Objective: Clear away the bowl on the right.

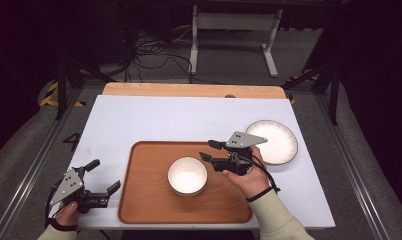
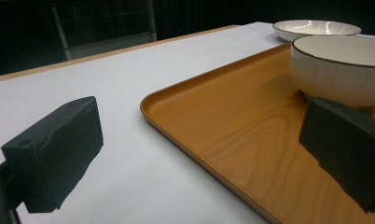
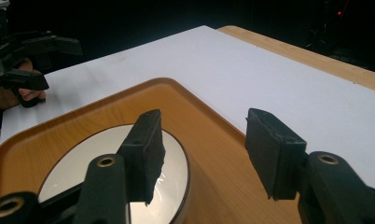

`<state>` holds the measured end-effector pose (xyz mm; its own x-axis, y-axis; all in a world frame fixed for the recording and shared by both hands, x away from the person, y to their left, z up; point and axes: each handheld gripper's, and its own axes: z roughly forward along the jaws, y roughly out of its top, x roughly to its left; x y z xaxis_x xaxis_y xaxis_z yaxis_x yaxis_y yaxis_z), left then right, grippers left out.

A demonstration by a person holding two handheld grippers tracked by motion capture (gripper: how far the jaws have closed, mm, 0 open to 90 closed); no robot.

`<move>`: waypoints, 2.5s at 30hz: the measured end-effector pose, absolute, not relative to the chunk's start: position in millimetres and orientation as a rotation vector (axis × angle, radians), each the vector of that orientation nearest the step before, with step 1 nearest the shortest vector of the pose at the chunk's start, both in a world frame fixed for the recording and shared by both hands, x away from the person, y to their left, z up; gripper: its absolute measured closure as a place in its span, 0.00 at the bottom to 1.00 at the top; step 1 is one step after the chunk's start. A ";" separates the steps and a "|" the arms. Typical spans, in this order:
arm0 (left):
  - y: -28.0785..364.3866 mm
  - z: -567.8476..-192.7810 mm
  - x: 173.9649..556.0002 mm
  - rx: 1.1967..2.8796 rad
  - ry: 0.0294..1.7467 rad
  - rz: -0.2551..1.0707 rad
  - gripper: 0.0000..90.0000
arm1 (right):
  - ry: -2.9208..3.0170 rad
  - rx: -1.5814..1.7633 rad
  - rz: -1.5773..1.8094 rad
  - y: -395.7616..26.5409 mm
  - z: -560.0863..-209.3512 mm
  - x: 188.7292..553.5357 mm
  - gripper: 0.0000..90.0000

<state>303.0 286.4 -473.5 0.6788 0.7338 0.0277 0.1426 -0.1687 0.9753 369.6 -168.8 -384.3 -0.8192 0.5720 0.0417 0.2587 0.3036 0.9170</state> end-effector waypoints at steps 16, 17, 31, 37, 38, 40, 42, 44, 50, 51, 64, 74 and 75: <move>286.1 -473.6 303.3 1.688 0.719 0.606 0.00 | 2.214 0.756 1.571 -210.8 -383.4 365.6 0.42; 286.1 -473.6 303.4 1.687 0.719 0.606 0.00 | 2.208 0.760 1.572 -213.7 -382.8 365.2 0.42; 286.4 -473.3 303.6 1.693 0.720 0.602 0.00 | 2.147 0.798 1.568 -245.5 -380.7 359.2 0.38; 286.2 -473.5 303.6 1.690 0.719 0.603 0.00 | 2.122 0.780 1.555 -254.4 -386.1 357.1 0.35; 286.2 -473.5 303.5 1.690 0.719 0.604 0.00 | 2.112 0.773 1.557 -255.5 -387.7 356.7 0.34; 286.1 -473.6 303.5 1.689 0.718 0.605 0.00 | 2.090 0.766 1.570 -257.9 -390.9 355.7 0.31; 286.2 -473.5 303.6 1.690 0.719 0.604 0.00 | 2.074 0.763 1.581 -261.0 -393.8 355.0 0.30; 286.3 -473.5 303.7 1.691 0.717 0.604 0.00 | 2.064 0.761 1.597 -263.4 -396.8 354.8 0.29; 286.2 -473.5 303.5 1.689 0.719 0.604 0.00 | 2.053 0.754 1.608 -270.2 -406.6 355.5 0.26; 286.2 -473.5 303.5 1.689 0.719 0.604 0.00 | 2.050 0.757 1.613 -271.5 -408.3 355.7 0.26; 286.2 -473.6 303.4 1.689 0.719 0.604 0.00 | 2.046 0.804 1.608 -279.1 -433.7 353.2 0.25; 286.2 -473.6 303.5 1.689 0.719 0.604 0.00 | 2.063 0.806 1.602 -280.7 -446.7 350.4 0.25; 286.2 -473.6 303.5 1.688 0.719 0.604 0.00 | 2.071 0.812 1.595 -280.7 -447.7 350.4 0.25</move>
<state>303.5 286.2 -473.6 0.6801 0.7328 0.0218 0.1476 -0.1660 0.9750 350.4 -280.7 -447.7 -0.7505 0.6600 0.0339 0.2012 0.1792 0.9630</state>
